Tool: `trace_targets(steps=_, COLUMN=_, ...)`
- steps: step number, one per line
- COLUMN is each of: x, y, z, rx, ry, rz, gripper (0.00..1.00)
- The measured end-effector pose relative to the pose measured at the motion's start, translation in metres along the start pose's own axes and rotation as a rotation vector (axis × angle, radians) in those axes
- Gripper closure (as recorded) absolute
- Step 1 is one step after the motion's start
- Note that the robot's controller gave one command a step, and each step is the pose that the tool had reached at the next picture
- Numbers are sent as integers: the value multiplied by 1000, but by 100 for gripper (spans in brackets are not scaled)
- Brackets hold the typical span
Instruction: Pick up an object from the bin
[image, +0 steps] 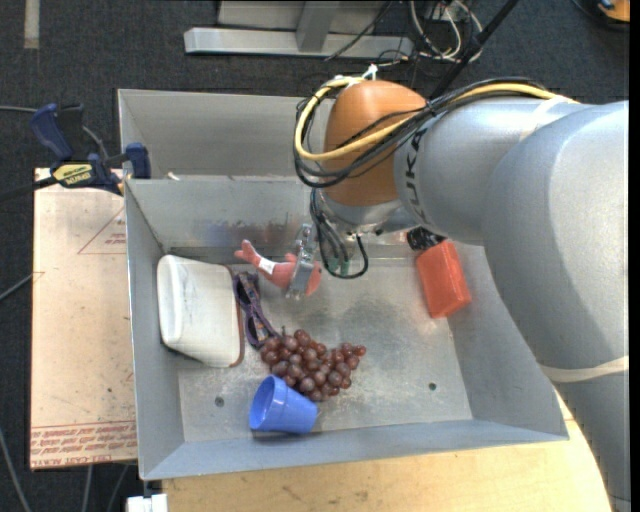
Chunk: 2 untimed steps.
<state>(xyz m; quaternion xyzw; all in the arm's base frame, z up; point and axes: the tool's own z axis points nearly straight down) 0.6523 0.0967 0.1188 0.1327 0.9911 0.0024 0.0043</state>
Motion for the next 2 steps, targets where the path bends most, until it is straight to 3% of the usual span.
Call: trace_targets(steps=2, x=0, y=0, z=-28, rx=-1, ry=-1, rz=0, gripper=100)
